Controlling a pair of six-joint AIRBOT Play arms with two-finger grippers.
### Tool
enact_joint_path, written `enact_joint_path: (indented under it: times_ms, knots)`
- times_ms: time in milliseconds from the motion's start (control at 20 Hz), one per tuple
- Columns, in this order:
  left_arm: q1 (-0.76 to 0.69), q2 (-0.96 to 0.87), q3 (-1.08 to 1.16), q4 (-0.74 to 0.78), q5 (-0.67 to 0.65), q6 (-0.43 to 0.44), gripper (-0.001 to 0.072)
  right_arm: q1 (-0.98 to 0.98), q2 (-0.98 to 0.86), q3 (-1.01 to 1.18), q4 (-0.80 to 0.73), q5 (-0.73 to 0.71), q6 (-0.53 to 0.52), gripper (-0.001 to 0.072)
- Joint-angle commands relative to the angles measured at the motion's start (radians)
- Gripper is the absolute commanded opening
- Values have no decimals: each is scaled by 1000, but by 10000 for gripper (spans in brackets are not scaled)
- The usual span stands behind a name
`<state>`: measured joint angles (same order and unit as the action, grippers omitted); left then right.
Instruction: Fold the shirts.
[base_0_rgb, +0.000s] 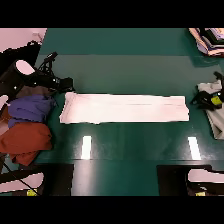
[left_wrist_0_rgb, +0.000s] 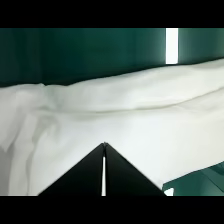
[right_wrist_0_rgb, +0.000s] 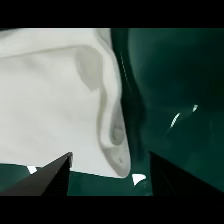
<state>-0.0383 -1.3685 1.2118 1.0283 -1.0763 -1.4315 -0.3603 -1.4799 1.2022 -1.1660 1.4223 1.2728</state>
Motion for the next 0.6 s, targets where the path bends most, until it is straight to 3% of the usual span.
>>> enact_joint_path:
  times_ms: [0, 300, 400, 500, 550]
  knots:
    - [-23, -2, 8, -20, -30, -1, 28, -95, -24, -112, 122, -19, -94, 559]
    - [-173, -14, 6, -19, 58, -14, 28, -41, -146, -142, 283, -92, -141, 531]
    - [-219, -40, 6, -19, 74, -48, 27, -2, -173, -116, 283, -90, -154, 303]
    - [-270, -77, 7, -25, 101, -62, 27, 29, -166, -86, 283, -83, -182, 19]
    - [-296, -103, 16, -46, 126, -61, 27, 42, -151, -67, 283, -76, -183, 16]
